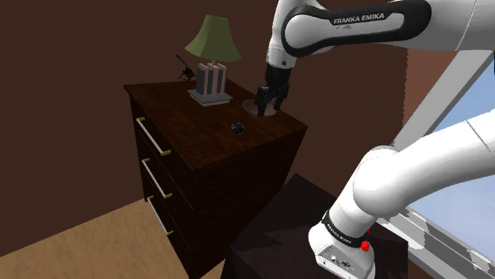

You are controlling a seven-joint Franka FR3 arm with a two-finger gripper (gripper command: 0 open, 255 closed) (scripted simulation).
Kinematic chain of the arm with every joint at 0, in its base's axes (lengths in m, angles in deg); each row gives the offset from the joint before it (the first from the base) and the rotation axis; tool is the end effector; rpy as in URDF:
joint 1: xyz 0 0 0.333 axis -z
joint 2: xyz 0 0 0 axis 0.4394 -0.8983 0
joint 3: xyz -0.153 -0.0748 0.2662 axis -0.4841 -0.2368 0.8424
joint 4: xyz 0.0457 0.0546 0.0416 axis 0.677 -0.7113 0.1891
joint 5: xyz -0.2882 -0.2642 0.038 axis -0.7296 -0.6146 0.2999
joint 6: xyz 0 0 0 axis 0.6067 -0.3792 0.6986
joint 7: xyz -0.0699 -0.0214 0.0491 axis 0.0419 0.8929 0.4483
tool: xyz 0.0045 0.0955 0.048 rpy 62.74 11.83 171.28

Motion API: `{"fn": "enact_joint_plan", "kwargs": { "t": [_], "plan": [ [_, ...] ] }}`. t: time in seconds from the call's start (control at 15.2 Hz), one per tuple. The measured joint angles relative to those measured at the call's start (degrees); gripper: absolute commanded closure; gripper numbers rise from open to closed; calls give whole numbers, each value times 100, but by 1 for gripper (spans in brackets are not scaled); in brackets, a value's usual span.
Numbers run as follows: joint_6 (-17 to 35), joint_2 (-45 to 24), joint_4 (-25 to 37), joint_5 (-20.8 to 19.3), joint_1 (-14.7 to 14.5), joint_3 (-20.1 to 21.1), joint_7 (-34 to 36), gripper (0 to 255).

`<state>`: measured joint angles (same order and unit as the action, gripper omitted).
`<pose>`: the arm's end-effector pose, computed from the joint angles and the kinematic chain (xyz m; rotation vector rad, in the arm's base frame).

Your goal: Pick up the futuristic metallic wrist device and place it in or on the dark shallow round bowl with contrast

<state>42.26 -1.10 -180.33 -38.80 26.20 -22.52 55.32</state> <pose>0.3807 -0.0194 0.4990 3.1040 -0.1183 -0.0452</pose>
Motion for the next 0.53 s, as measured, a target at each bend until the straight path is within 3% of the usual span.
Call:
{"fn": "enact_joint_plan", "kwargs": {
  "t": [0.53],
  "plan": [
    [1219, -1624, 504, 3, 68, -217, -203, 0]
  ]
}}
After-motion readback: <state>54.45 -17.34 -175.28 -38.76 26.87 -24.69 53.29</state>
